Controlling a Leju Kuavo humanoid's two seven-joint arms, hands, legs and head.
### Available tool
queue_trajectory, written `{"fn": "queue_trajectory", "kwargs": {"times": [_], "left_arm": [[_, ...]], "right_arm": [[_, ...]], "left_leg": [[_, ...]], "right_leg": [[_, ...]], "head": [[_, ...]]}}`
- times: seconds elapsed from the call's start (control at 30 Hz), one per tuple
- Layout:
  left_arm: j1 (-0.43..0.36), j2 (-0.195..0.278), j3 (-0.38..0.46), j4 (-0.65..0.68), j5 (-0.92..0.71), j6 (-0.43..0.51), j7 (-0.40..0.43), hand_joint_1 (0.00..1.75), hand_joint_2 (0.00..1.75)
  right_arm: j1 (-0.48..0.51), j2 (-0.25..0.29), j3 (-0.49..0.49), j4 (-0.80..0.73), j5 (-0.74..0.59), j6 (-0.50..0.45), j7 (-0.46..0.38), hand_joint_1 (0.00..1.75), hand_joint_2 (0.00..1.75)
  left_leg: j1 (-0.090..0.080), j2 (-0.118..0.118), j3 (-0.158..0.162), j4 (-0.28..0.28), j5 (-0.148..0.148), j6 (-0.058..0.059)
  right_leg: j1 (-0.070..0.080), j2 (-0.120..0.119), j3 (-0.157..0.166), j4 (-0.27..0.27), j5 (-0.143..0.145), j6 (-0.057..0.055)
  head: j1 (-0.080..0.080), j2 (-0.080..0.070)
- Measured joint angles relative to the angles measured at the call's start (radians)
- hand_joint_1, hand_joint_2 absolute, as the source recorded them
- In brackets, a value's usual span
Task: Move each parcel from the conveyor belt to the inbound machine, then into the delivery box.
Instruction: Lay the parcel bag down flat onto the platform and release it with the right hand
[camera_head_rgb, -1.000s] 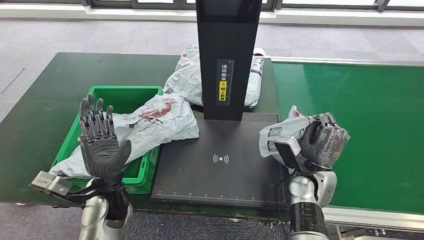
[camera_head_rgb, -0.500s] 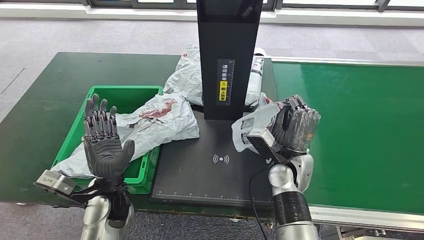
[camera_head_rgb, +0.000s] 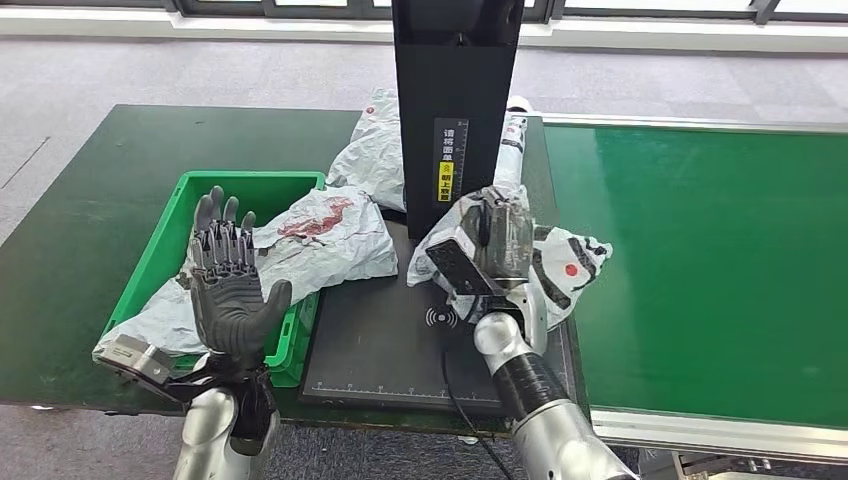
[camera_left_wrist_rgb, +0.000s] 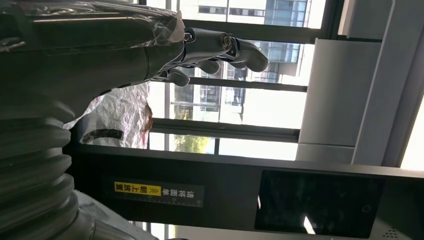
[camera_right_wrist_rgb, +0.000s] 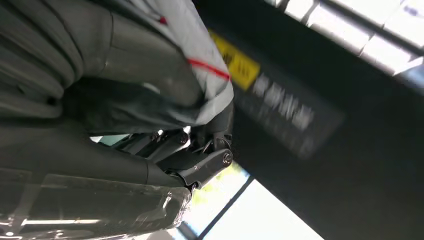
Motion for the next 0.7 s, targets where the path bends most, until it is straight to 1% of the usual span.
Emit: {"fn": "queue_trajectory", "kwargs": {"times": [0.13,0.3,0.43,0.5,0.7], "left_arm": [[-0.002,0.0,-0.009,0.006,-0.001,0.003,0.0,0.0,1.75],[-0.003,0.001,-0.012,0.012,-0.001,0.003,0.0,0.0,1.75],[-0.004,0.001,-0.012,0.013,-0.001,0.003,0.0,0.0,1.75],[-0.004,0.001,-0.012,0.013,-0.001,0.005,0.0,0.0,1.75],[-0.004,0.001,-0.012,0.013,-0.003,0.021,0.0,0.0,1.75]], "right_arm": [[-0.022,0.0,0.068,0.063,-0.017,0.004,0.005,0.19,1.75],[-0.035,0.0,0.101,0.099,-0.02,0.004,0.005,0.19,1.75],[-0.041,0.0,0.111,0.114,-0.026,0.008,0.004,0.0,1.75],[-0.042,0.0,0.116,0.12,-0.06,0.026,-0.002,0.0,1.75],[-0.056,0.0,0.137,0.155,-0.245,0.135,-0.065,0.0,1.75]], "left_leg": [[0.0,0.0,0.0,0.0,0.0,0.0],[0.0,0.0,0.0,0.0,-0.001,0.0],[0.0,0.0,0.0,0.0,0.0,0.0],[0.0,0.0,0.0,0.0,0.0,0.0],[0.0,0.0,0.0,0.0,0.0,0.0]], "right_leg": [[0.0,0.0,0.0,0.0,0.0,0.0],[0.0,0.0,0.0,0.0,0.0,0.0],[0.0,0.0,0.0,0.0,0.0,0.0],[0.0,0.0,0.0,0.0,0.0,0.0],[0.0,0.0,0.0,0.0,0.0,0.0]], "head": [[0.0,0.0],[0.0,0.0],[0.0,0.0],[0.0,0.0],[0.0,0.0]]}}
